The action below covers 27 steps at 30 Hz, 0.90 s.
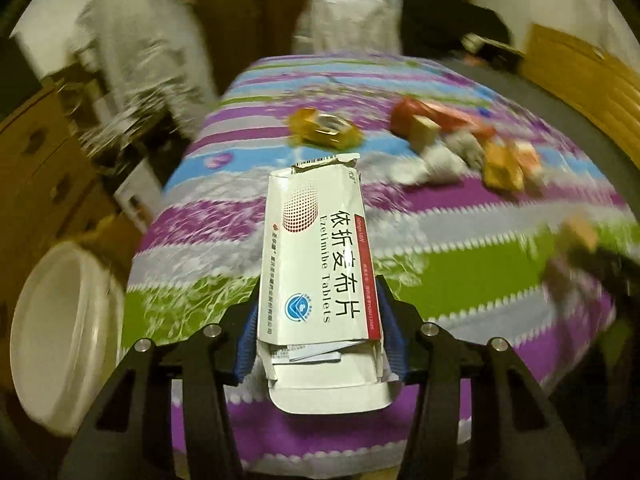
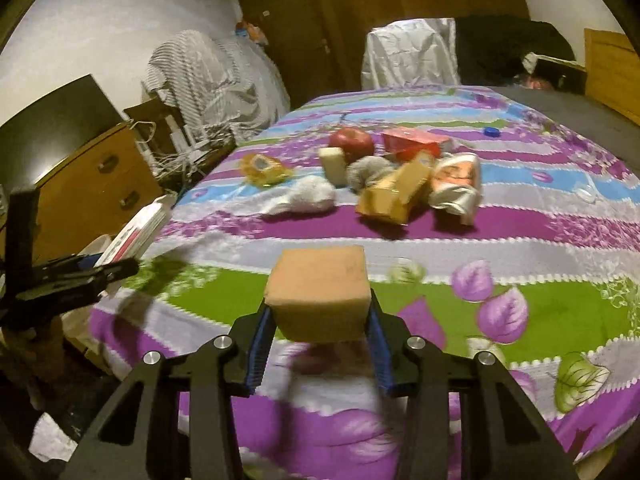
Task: Collect trash
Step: 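Carry the medicine box and orange sponge over the white bucket with both tools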
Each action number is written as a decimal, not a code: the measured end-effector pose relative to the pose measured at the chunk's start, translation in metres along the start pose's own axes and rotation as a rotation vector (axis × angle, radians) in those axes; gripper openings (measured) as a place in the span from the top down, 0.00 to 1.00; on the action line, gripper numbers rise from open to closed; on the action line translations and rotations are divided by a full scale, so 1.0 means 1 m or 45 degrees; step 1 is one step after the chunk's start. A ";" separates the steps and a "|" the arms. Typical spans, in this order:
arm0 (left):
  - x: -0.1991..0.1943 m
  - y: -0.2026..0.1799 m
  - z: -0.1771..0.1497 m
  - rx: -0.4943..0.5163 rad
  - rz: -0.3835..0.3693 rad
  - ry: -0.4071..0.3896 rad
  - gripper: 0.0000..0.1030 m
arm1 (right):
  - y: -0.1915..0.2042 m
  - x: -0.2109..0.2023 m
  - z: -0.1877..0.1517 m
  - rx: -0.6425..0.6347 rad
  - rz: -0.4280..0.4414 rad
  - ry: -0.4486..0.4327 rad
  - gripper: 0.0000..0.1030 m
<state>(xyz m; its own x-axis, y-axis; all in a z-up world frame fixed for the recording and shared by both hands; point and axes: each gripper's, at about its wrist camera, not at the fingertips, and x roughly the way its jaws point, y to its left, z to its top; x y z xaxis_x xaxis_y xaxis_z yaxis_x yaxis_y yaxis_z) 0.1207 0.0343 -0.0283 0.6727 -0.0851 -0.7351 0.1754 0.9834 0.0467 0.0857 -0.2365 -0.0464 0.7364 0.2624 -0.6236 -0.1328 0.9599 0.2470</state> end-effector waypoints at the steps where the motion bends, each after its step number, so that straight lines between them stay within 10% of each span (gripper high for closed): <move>1: -0.001 0.000 0.002 -0.035 0.009 -0.005 0.52 | 0.004 -0.002 0.000 -0.007 0.008 0.001 0.57; 27: -0.050 0.006 -0.007 -0.198 0.147 -0.144 0.52 | 0.078 -0.033 0.004 -0.162 0.111 0.004 0.57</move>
<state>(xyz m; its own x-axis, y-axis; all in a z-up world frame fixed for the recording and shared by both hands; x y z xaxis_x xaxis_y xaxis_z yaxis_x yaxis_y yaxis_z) 0.0829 0.0456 0.0041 0.7596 0.0210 -0.6501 -0.0146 0.9998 0.0153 0.0537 -0.1708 -0.0037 0.7162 0.3455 -0.6064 -0.2793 0.9381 0.2046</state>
